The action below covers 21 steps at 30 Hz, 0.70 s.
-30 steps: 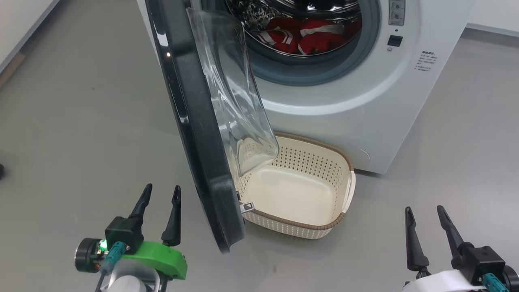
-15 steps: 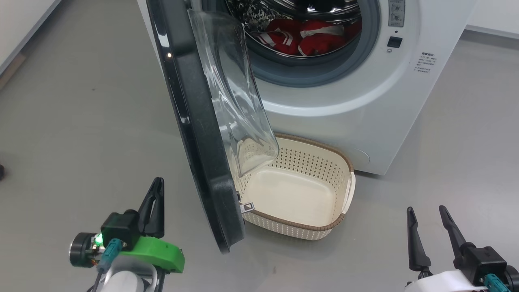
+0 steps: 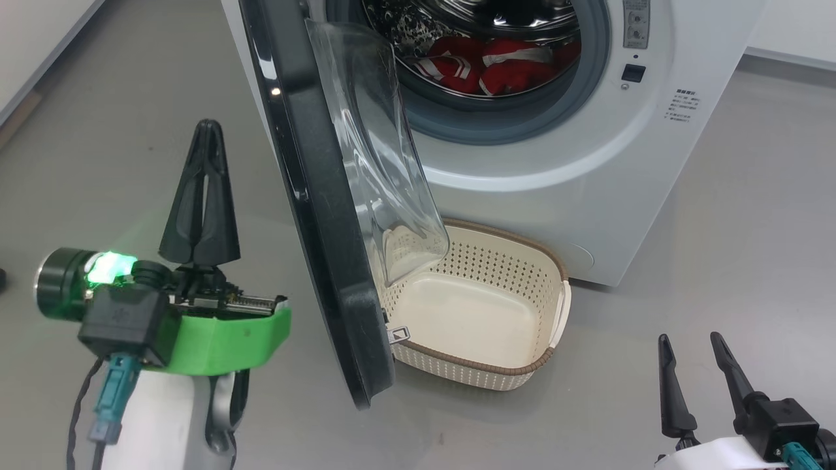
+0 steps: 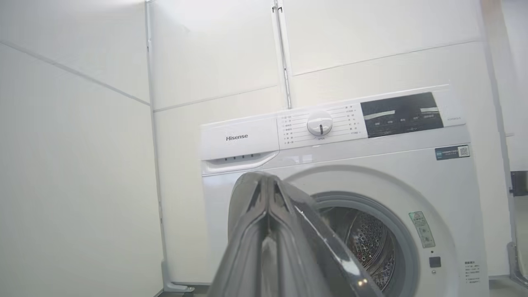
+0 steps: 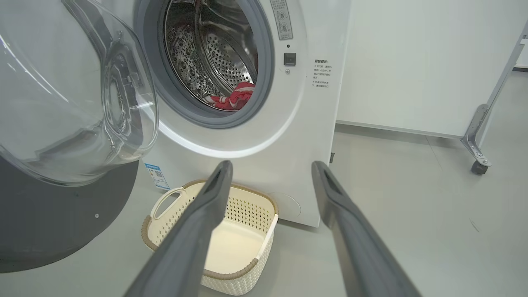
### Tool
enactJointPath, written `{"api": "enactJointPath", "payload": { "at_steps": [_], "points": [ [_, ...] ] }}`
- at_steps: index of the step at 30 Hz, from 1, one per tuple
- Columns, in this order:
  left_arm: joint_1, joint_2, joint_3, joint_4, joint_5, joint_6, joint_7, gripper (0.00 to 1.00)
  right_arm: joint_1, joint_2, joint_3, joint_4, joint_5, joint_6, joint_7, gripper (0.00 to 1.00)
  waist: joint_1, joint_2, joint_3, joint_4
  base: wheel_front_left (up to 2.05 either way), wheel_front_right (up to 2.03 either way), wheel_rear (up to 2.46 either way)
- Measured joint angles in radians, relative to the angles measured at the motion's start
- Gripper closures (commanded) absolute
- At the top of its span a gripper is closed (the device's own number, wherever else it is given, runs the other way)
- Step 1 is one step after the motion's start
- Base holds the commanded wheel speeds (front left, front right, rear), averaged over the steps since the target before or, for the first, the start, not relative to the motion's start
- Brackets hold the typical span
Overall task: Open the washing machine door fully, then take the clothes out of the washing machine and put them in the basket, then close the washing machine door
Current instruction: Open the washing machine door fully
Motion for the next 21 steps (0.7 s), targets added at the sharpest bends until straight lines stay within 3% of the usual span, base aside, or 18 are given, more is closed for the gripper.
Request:
{"api": "enactJointPath", "payload": {
  "at_steps": [6, 8, 14, 21],
  "points": [
    [-0.016, 0.001, -0.116, -0.15, 0.002, -0.04, 0.0, 1.0, 0.002, 0.007, -0.001, 0.0, -0.002, 0.008, 0.0, 0.0, 0.0, 0.0, -0.006, -0.001, 0.0, 0.0, 0.0],
    [-0.006, 0.001, -0.208, -0.186, -0.034, -0.084, 0.0, 1.0, 0.002, 0.012, -0.001, 0.001, -0.002, 0.01, 0.0, 0.0, 0.0, 0.0, -0.008, -0.002, 0.0, 0.0, 0.0],
    [0.074, 0.003, -0.352, -0.207, -0.113, -0.159, 0.057, 1.0, 0.009, 0.016, -0.014, 0.0, -0.002, 0.011, 0.0, 0.0, 0.0, 0.0, -0.008, 0.0, 0.0, 0.0, 0.0],
    [0.153, 0.008, -0.433, -0.195, -0.153, -0.169, 0.18, 1.0, 0.017, 0.02, -0.021, -0.001, -0.009, 0.018, 0.0, 0.0, 0.0, 0.0, 0.007, 0.016, 0.0, 0.0, 0.0]
  ]
}}
